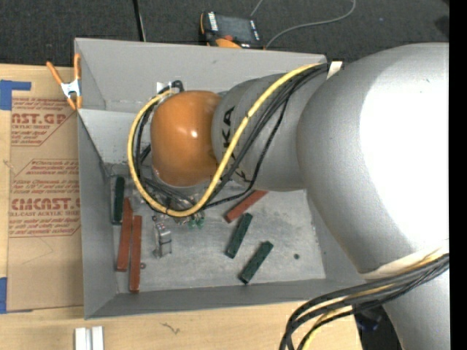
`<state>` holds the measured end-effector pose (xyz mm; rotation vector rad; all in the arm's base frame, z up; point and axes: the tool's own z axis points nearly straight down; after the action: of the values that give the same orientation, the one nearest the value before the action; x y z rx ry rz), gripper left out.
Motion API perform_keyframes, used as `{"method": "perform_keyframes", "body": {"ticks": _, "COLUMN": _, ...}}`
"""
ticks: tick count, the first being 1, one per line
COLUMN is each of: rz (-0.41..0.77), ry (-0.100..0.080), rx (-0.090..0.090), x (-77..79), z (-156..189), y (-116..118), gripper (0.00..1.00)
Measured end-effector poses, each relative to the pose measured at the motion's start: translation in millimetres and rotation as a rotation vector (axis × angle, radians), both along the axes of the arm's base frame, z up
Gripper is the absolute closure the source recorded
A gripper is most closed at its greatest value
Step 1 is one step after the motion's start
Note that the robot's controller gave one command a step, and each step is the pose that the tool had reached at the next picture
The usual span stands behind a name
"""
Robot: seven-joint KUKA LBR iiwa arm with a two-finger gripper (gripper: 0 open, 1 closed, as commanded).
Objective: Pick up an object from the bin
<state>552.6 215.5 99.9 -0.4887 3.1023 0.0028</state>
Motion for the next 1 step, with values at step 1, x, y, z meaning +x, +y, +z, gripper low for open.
{"method": "perform_keyframes", "body": {"ticks": 1, "rz": 0.354, "ry": -0.004, "rx": 0.0, "x": 15.7, "z": -30.0, "y": 26.9, "gripper": 0.0}}
